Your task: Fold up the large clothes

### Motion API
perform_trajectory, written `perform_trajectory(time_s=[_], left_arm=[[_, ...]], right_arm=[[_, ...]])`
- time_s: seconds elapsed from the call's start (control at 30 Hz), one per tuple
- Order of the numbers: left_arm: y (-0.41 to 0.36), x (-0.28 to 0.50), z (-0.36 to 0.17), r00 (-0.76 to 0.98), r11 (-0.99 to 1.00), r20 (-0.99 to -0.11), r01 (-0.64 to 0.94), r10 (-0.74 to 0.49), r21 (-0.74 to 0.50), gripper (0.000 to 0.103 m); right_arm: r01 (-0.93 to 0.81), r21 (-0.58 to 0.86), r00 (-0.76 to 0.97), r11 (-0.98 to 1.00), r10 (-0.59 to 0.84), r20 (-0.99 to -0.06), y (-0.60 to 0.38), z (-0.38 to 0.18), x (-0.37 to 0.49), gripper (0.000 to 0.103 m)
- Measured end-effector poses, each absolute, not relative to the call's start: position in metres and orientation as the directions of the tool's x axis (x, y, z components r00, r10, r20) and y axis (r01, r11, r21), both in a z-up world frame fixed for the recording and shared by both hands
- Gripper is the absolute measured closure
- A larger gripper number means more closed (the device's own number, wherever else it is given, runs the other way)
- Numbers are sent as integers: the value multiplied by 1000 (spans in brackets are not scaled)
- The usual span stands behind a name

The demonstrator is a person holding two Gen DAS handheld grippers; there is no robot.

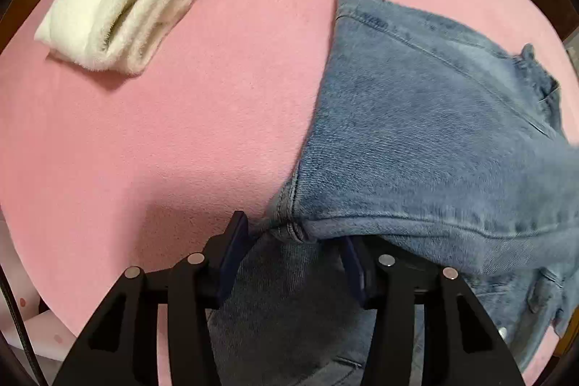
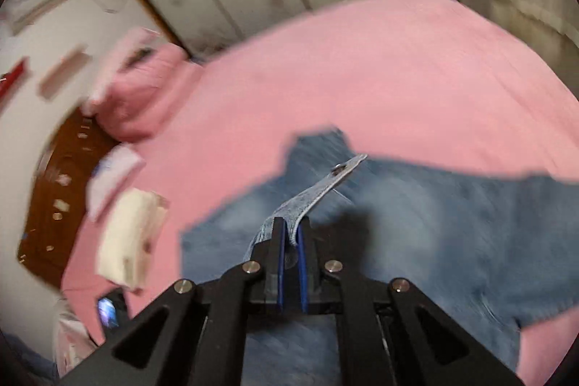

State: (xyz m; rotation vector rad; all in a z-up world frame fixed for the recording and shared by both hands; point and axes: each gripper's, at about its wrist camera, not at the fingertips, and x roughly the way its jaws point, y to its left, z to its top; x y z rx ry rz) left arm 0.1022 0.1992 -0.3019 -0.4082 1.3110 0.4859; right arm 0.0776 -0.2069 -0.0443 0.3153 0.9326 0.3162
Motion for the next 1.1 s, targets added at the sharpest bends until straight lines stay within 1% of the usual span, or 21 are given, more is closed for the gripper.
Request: perform_trajectory(time_s=[0.07,0.17,0.27,0.33,0.43,0.47,0.5,0.53,0.57,0.6,0.63,0.67,0.7,0.77,0.8,0.83,0.9,0.97,1.0,1.03,1.1], left_arm=[[202,99,-303,178,822,-978,-569,107,-13,56],[204,102,-311,178,807,-981,-589,82,-40,56],[210,96,-310,169,805,-983,-592,76,-40,55],[206,88,-305,156,804,-984,-594,84,-25,53],[207,74,-291,153,800,-982,-600,113,-2,52],[204,67,-281,168,795,-976,-607,138,8,52],[197,64,-269,183,790,-970,-613,159,13,56],[186,59,-252,213,785,-960,-619,184,13,67],[178,55,-240,257,788,-949,-615,183,-14,72],[168,52,-227,318,802,-937,-592,143,-78,79],[159,53,-219,366,815,-926,-562,93,-140,82],[153,53,-217,389,823,-920,-538,51,-182,83],[138,62,-217,410,833,-912,-495,-29,-249,83],[122,74,-221,391,836,-910,-447,-136,-317,83],[113,83,-229,360,835,-917,-440,-173,-330,83],[107,89,-237,326,836,-929,-450,-173,-314,83],[104,98,-255,242,841,-961,-486,-135,-240,84],[113,101,-274,142,837,-988,-533,-53,-122,94],[121,97,-279,121,825,-992,-559,-24,-87,96],[130,92,-282,128,807,-992,-584,-13,-86,101],[145,79,-282,175,779,-984,-611,-42,-142,102]], right_arm=[[-43,334,507,941,309,-805,-222,-78,75,98],[57,246,417,968,201,-886,-238,-123,70,98],[143,256,359,956,191,-913,-248,-152,62,98],[170,221,338,960,154,-928,-249,-161,58,97],[182,14,356,983,-53,-933,-239,-154,53,97],[176,-17,380,984,-84,-921,-238,-148,51,97],[167,-1,395,986,-68,-916,-240,-145,50,97],[145,63,412,987,-3,-911,-238,-141,49,97],[122,129,417,984,68,-906,-238,-138,50,97],[92,210,412,973,155,-898,-233,-138,49,97],[53,327,392,944,281,-876,-225,-142,50,97],[33,416,371,909,376,-849,-215,-146,50,97],[20,528,339,849,491,-803,-202,-155,50,97],[25,672,289,740,638,-714,-176,-175,51,98],[40,723,249,689,694,-676,-159,-189,51,99],[57,745,216,664,721,-659,-144,-201,51,100],[69,754,171,653,737,-654,-119,-219,51,100],[24,727,149,686,717,-681,-101,-232,55,100],[-10,693,151,721,687,-711,-98,-234,57,102],[-37,655,160,754,652,-741,-104,-235,59,103],[-33,642,198,766,634,-747,-131,-233,64,103]])
